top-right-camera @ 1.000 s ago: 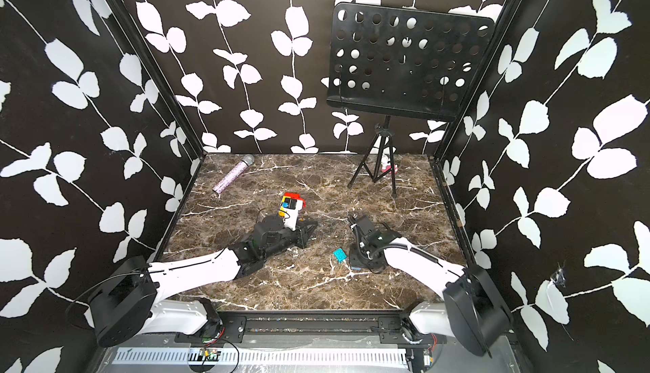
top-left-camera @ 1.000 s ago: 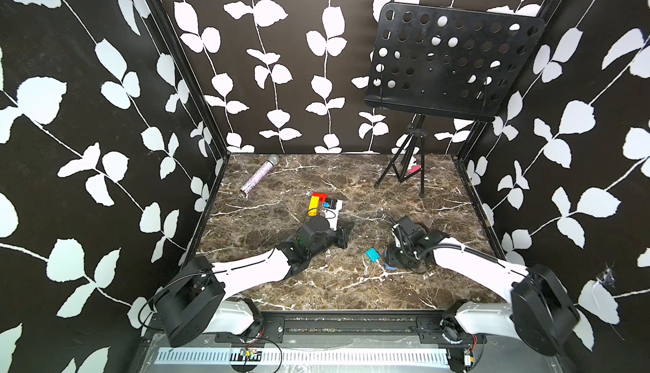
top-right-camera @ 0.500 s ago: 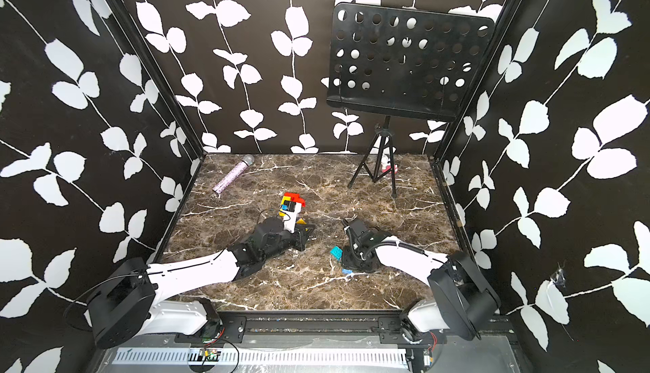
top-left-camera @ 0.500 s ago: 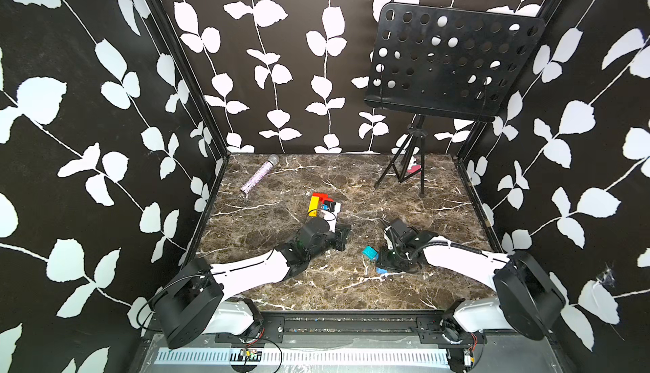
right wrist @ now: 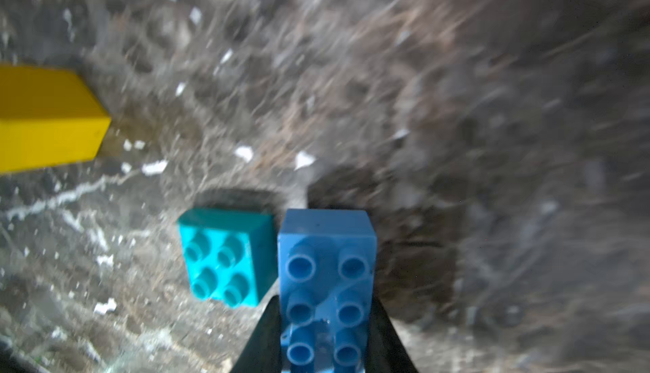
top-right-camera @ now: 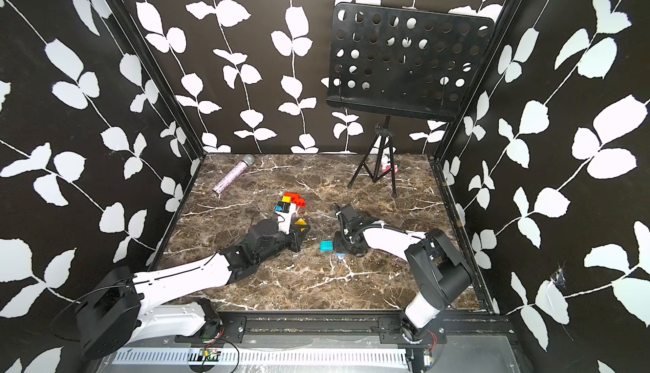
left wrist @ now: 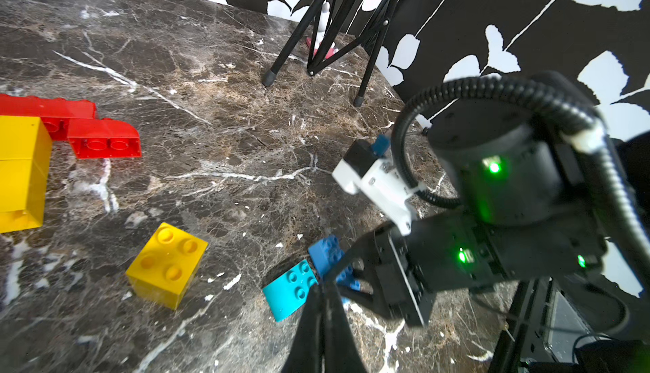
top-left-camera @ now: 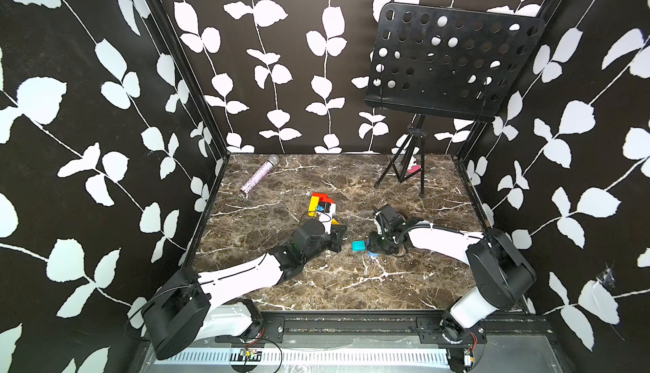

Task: Assemble the letter r with lego
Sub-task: Adjust the lego brick at the center of the board.

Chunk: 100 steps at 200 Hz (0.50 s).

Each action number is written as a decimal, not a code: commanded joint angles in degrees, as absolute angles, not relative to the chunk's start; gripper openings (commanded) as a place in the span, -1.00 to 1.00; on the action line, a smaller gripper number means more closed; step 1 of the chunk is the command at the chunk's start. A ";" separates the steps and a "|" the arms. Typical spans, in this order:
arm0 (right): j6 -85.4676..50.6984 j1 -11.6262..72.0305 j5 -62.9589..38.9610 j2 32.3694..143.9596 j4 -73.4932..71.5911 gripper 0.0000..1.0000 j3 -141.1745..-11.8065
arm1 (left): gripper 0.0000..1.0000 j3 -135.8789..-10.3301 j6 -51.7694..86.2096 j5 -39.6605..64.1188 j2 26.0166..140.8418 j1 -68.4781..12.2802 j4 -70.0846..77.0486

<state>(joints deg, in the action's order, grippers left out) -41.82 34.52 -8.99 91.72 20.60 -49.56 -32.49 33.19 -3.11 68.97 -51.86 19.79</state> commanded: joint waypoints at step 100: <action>-51.04 32.98 -9.10 90.61 20.89 -1.00 -55.28 | -0.91 -29.58 32.91 -6.25 63.92 -51.68 17.16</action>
